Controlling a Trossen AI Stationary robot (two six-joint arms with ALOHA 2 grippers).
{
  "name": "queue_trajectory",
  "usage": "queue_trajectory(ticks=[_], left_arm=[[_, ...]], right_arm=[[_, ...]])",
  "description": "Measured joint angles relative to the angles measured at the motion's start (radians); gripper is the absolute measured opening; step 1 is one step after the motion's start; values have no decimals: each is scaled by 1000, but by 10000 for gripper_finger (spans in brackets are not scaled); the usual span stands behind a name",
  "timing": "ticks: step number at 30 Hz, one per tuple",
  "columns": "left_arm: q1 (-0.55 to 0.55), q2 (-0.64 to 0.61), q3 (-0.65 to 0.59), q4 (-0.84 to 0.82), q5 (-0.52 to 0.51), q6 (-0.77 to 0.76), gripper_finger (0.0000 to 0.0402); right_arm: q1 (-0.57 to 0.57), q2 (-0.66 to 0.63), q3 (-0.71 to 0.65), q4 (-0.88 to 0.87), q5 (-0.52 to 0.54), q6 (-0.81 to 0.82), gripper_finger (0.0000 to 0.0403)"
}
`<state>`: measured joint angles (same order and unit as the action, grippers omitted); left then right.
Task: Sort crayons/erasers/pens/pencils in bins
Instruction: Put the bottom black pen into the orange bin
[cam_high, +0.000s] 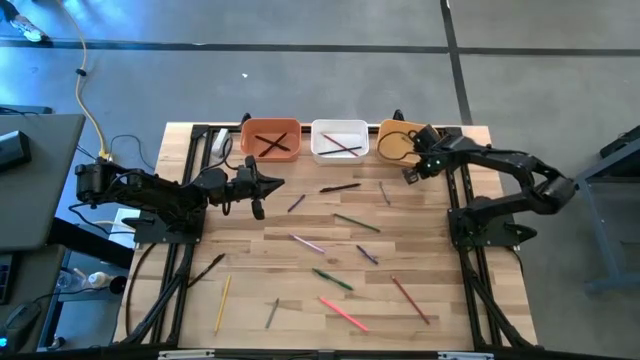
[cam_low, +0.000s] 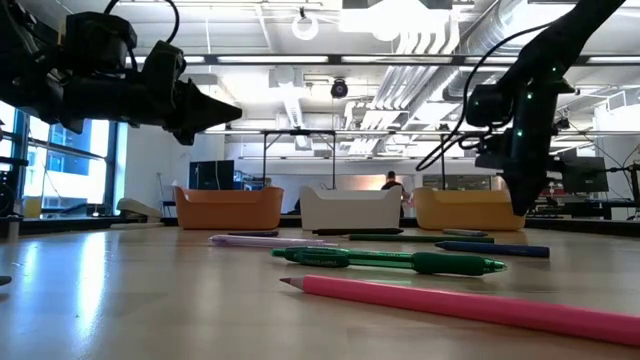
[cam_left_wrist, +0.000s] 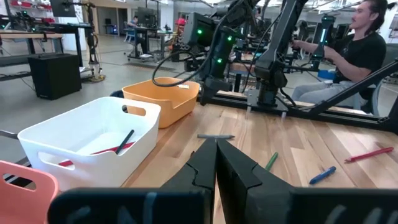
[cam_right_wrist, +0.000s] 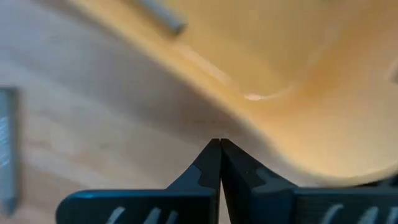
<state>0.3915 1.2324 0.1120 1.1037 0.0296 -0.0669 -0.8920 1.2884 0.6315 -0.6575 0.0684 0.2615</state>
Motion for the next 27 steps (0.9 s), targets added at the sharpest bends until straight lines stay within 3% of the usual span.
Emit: queue_trajectory(ticks=[6, 19, 27], left_arm=[[0, 0, 0, -1, 0, 0, 0], [0, 0, 0, -9, 0, 0, 0], [0, 0, 0, -18, 0, -1, 0]], right_arm=[[-50, 0, 0, 33, 36, -16, 0], [-48, 0, 8, 32, 37, -40, 0], [90, -83, 1, 86, 28, -61, 0]])
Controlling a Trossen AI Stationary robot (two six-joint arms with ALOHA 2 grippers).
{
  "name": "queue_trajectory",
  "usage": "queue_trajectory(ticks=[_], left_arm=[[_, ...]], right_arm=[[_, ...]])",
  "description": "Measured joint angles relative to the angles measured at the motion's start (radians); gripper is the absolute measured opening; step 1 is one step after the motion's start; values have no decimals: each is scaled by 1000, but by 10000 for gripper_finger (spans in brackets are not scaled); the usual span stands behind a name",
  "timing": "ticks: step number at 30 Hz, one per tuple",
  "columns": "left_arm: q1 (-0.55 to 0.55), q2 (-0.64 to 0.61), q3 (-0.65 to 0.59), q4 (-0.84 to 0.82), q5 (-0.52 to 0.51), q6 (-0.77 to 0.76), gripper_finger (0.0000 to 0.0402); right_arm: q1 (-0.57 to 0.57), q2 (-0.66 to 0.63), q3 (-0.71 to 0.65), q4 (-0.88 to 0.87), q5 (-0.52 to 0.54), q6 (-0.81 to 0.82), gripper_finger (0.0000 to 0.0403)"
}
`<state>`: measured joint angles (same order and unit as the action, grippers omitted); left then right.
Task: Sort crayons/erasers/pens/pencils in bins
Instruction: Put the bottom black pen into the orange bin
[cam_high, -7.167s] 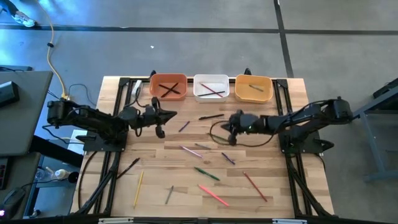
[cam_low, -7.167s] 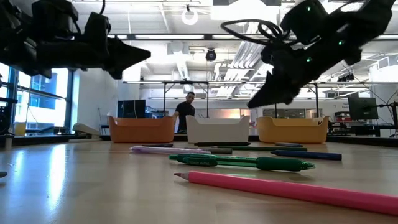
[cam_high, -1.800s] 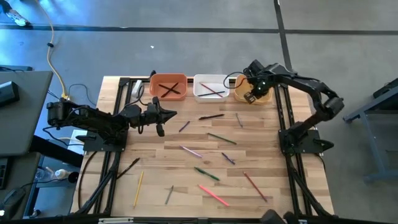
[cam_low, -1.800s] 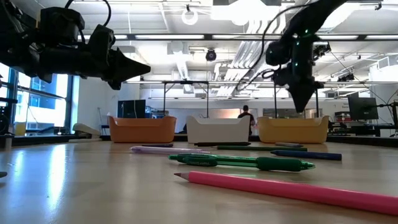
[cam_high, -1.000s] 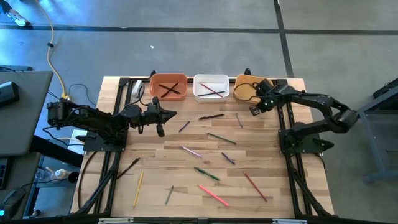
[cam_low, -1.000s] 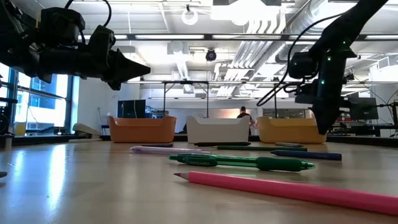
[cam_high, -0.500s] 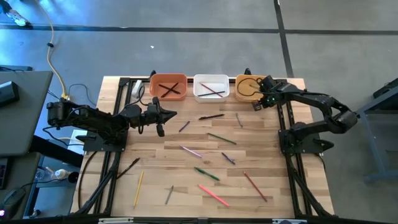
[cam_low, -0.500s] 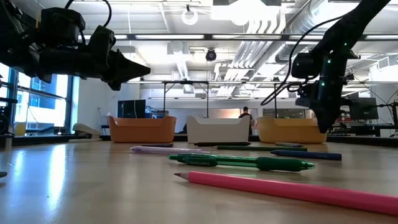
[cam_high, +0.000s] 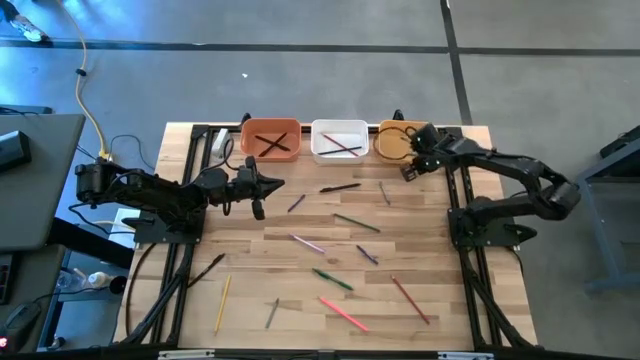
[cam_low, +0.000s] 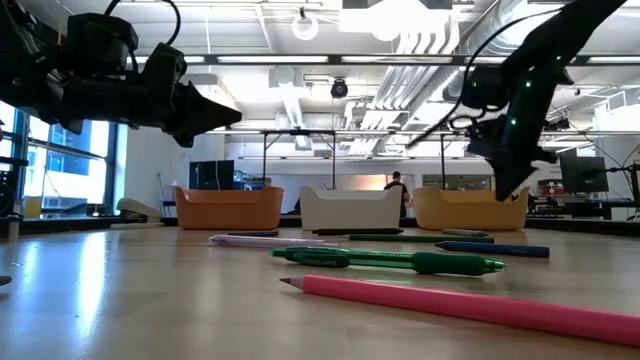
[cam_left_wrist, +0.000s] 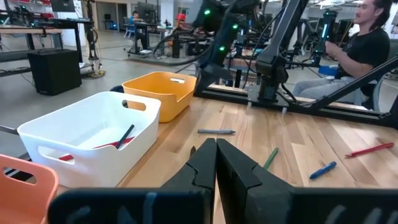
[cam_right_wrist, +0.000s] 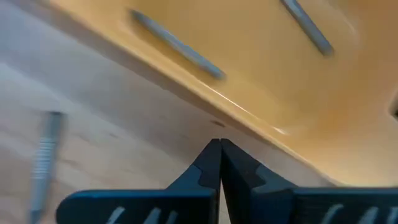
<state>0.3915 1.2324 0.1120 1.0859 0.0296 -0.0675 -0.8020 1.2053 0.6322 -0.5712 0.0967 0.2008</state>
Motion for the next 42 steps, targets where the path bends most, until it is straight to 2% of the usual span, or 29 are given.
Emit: queue_trajectory(ticks=[4, 10, 14, 17, 21, 24, 28, 31, 38, 42], left_arm=[[0, 0, 0, 0, 37, -9, 0], [1, 0, 4, -28, 52, -31, 0], [-20, 0, 53, -162, 56, -11, 0], [-68, 0, 117, -296, 10, -16, 0], [-184, 0, 222, -539, -69, -11, 0], [-294, 0, 319, -772, -172, -38, 0], [-449, 0, 456, -1108, -317, -125, 0], [-558, 0, 559, -1342, -374, -225, 0], [-776, 0, 760, -1838, -380, -560, 0], [-890, 0, 802, -2009, -340, -780, 0]], right_arm=[[114, -69, -100, 234, -42, -6, 0], [282, -123, -322, 822, -127, -29, 0], [364, -121, -439, 1201, -132, -86, 0], [396, -121, -493, 1360, -132, -124, 0], [407, -121, -505, 1387, -132, -164, 0], [406, -121, -504, 1386, -132, -197, 0], [406, -120, -504, 1413, -141, -209, 0], [406, -120, -504, 1435, -144, -209, 0], [418, -121, -503, 1451, -180, -161, 0], [458, -121, -503, 1450, -180, -156, 0]])
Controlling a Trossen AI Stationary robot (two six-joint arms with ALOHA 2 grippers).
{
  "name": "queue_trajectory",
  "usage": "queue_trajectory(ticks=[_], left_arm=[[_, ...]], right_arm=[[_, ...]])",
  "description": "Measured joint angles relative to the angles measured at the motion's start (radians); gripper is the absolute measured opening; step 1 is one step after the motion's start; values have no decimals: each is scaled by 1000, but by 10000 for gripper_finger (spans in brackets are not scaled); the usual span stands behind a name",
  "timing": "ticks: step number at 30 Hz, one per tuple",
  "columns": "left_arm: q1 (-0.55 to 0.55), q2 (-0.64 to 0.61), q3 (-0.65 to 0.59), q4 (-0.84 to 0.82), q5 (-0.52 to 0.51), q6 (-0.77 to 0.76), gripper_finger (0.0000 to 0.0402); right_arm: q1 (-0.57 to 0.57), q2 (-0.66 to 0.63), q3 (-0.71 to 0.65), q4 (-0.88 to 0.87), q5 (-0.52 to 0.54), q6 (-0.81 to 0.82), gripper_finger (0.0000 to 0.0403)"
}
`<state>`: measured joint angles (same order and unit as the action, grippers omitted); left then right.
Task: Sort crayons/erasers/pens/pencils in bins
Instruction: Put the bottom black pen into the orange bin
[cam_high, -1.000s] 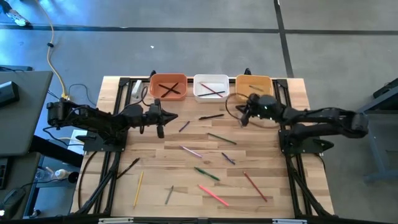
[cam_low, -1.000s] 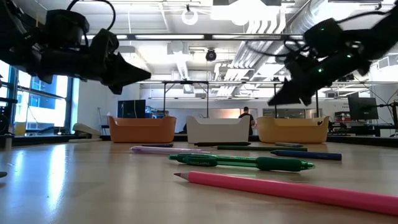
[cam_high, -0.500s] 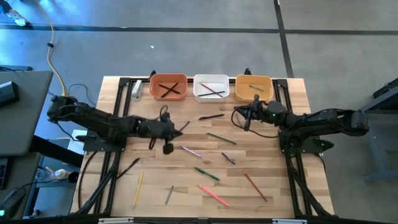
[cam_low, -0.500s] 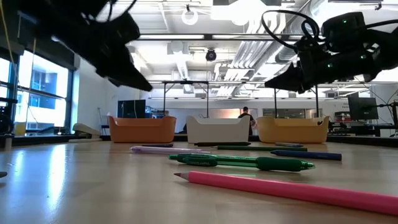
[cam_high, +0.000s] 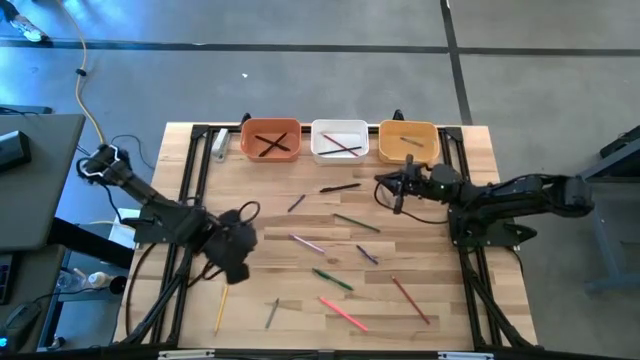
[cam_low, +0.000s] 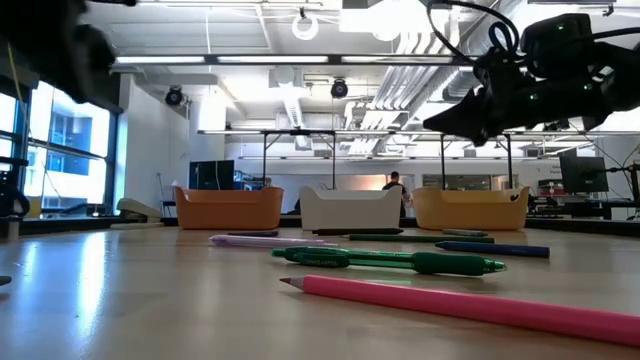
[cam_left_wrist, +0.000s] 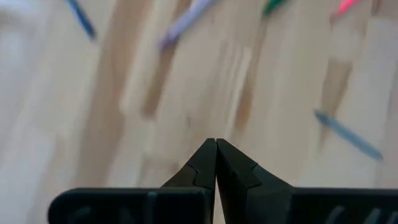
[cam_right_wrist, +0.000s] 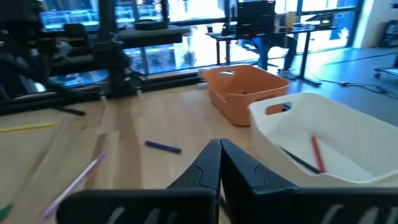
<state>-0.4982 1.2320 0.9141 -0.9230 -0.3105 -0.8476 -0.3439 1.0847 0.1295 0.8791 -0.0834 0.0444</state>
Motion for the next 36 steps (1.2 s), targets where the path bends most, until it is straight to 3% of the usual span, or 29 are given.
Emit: queue_trajectory(ticks=[6, 11, 17, 29, 36], left_arm=[[-152, 0, 1, -80, 91, -218, 0], [-186, 6, -17, -127, 130, -330, 0], [-148, 52, -130, -75, 167, -380, 10], [-28, 51, -272, -42, 217, -396, 113], [22, 51, -359, 71, 266, -353, 130]], right_arm=[[46, 0, 0, 1, 6, -1, 0], [46, 0, 0, 2, 26, -24, 0], [46, 1, 0, 8, 27, -26, 0], [87, 1, 1, 89, 27, -43, 0], [98, 0, 1, 129, 27, -53, 0]])
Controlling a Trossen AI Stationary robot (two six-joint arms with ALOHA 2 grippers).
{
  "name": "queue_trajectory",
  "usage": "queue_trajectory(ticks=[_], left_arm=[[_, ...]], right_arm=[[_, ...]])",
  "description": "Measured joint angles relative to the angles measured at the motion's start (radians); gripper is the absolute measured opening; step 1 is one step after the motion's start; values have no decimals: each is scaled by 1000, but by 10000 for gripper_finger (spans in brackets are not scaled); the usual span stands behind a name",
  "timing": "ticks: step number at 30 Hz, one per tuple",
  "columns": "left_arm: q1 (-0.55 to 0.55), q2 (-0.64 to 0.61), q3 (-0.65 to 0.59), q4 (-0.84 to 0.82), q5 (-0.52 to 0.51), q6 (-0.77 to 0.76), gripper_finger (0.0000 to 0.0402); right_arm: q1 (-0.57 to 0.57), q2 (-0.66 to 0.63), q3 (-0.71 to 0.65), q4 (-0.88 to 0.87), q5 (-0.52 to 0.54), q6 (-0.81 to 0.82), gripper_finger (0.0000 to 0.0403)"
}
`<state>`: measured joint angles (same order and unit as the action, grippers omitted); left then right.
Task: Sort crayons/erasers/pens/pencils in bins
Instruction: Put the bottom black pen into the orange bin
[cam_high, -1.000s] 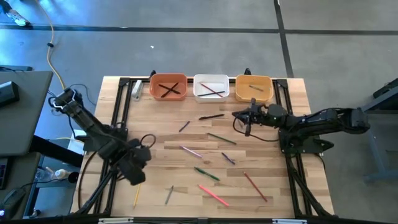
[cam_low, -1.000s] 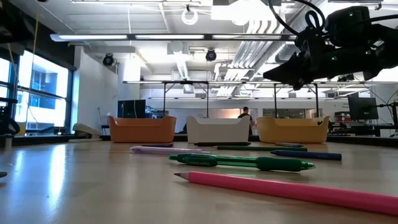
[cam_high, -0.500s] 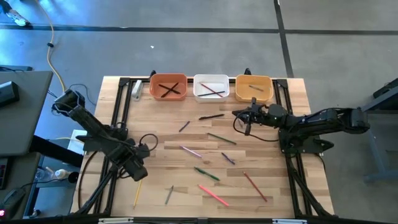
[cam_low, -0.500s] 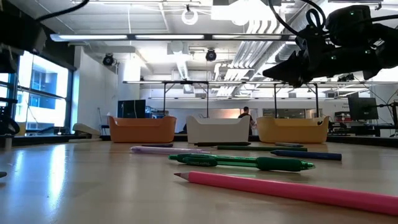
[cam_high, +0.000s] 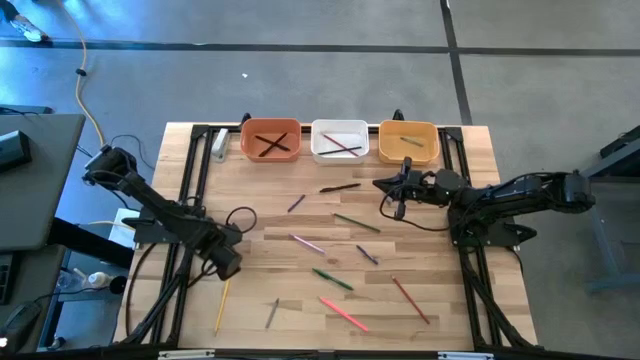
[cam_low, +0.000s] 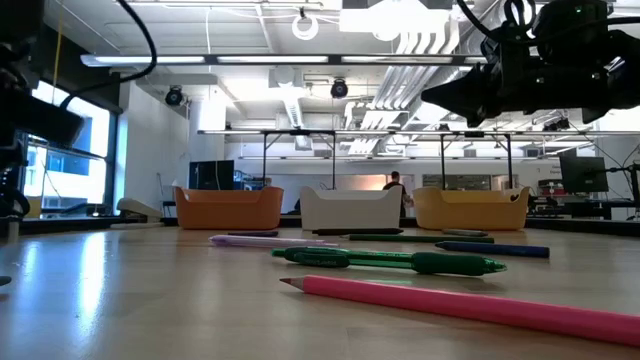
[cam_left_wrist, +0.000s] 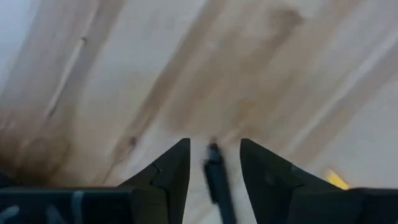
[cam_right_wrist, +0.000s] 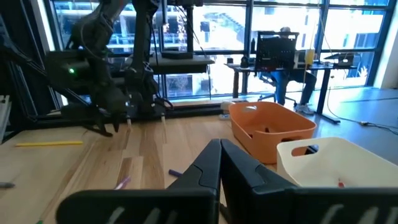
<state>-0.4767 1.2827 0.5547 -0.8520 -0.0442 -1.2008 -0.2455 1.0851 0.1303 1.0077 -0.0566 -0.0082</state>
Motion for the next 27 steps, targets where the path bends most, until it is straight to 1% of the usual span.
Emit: queue_trajectory(ticks=[6, 9, 12, 22, 24, 27], left_arm=[[7, -2, -39, 19, 0, 2, 131], [7, -4, -56, 49, 11, 12, 123], [7, -5, -64, 57, 22, 12, 103], [6, -6, -65, 77, 53, 44, 17], [6, -10, -64, 77, 53, 44, 6], [9, -10, -48, 70, 51, 62, 6]], right_arm=[[0, 0, 0, -1, 0, 4, 0], [0, 0, 0, -2, 0, 7, 0], [0, 0, 0, -7, 0, 10, 0], [0, 0, 0, -15, 0, 9, 0], [0, 0, 0, -15, 0, 9, 0], [0, 0, 0, -15, 0, 8, 0]])
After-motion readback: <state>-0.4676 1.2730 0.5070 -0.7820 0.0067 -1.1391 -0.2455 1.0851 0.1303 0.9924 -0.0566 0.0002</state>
